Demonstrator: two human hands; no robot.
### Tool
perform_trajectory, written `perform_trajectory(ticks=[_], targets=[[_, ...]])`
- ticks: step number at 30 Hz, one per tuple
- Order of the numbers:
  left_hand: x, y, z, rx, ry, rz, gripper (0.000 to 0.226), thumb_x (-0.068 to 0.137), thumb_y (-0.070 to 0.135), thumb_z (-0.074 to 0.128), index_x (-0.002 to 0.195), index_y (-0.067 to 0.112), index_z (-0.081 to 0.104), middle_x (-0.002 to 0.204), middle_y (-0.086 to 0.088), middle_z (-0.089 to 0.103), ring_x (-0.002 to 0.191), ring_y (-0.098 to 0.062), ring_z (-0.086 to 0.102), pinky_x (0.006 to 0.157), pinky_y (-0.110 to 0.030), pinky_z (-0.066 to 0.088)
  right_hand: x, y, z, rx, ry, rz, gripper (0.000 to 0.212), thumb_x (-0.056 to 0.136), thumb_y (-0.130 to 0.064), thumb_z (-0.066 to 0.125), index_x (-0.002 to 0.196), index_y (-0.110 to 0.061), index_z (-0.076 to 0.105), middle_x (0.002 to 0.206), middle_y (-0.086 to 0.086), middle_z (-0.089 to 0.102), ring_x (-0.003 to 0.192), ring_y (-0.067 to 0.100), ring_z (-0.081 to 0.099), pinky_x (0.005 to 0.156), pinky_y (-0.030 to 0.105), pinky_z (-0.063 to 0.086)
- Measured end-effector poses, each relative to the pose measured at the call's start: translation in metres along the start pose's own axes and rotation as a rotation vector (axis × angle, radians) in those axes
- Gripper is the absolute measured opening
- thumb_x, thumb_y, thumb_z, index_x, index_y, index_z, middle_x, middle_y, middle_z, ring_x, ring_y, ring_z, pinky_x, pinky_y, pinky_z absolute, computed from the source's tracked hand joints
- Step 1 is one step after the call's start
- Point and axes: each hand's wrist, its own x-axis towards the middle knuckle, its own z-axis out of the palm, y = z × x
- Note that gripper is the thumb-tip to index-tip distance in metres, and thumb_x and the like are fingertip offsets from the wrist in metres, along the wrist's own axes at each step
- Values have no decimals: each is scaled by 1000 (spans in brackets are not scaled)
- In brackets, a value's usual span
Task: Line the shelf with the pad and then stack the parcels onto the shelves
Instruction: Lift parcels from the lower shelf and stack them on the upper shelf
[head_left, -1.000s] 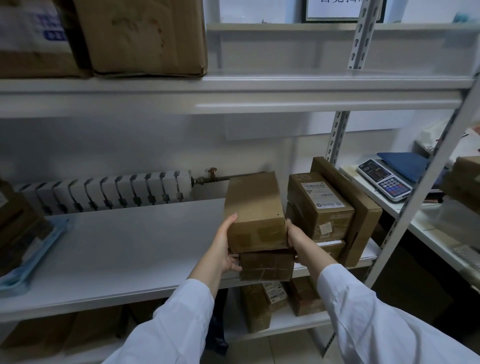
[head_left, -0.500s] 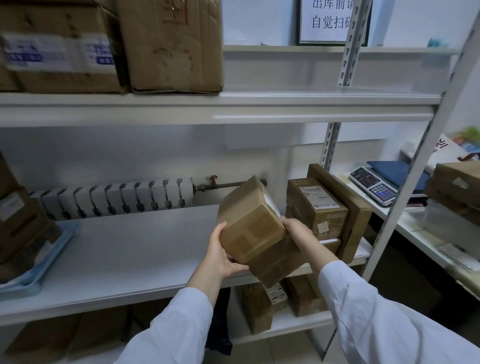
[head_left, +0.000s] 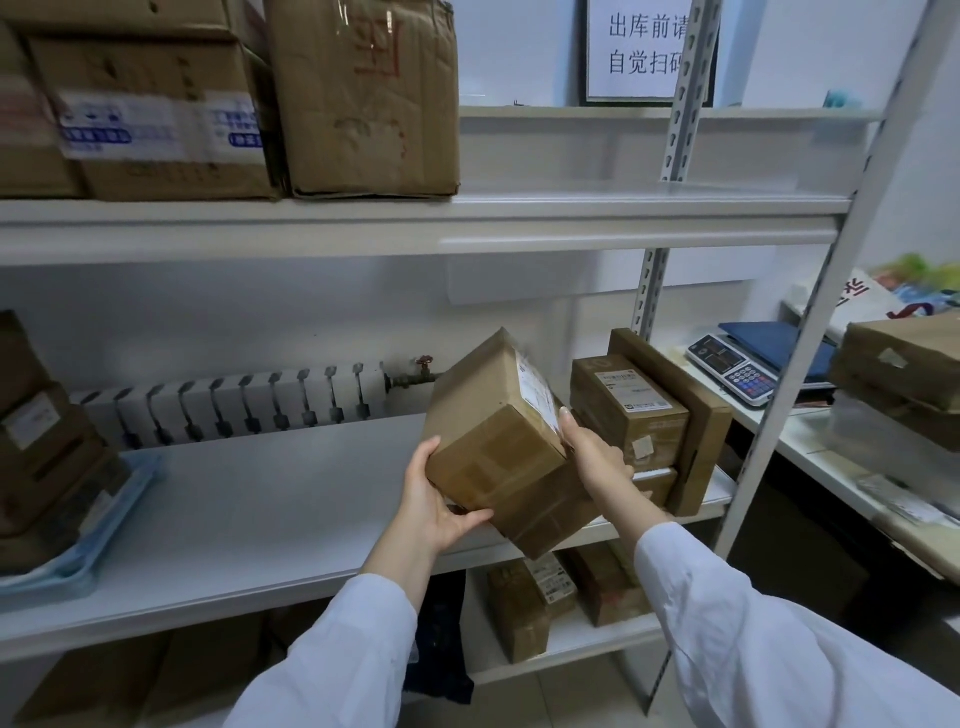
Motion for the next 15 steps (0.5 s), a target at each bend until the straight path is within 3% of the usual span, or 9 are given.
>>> perform_trajectory(ticks=[6, 11, 15], targets=[[-6, -7, -7, -116, -29, -34, 51, 84, 56, 49, 124, 24, 46, 114, -13, 52, 108, -39, 46, 93, -61, 40, -16, -6, -5, -121, 169, -143, 50, 89, -65, 35, 128, -40, 53, 138, 8, 37, 131, 34, 27, 106, 52, 21], [-19, -19, 0, -203, -91, -57, 50, 87, 55, 43, 123, 21, 47, 117, -16, 50, 98, -40, 48, 84, -61, 43, -31, -16, -8, -306, 329, -234, 49, 89, -64, 35, 129, -40, 52, 146, 0, 40, 136, 29, 27, 109, 53, 18], [-27, -26, 5, -250, -118, -86, 54, 86, 55, 42, 126, 20, 48, 122, -17, 50, 107, -42, 47, 89, -61, 42, -43, -23, -18, -401, 383, -269, 54, 88, -67, 31, 129, -40, 53, 146, -9, 43, 136, 26, 28, 105, 51, 21]])
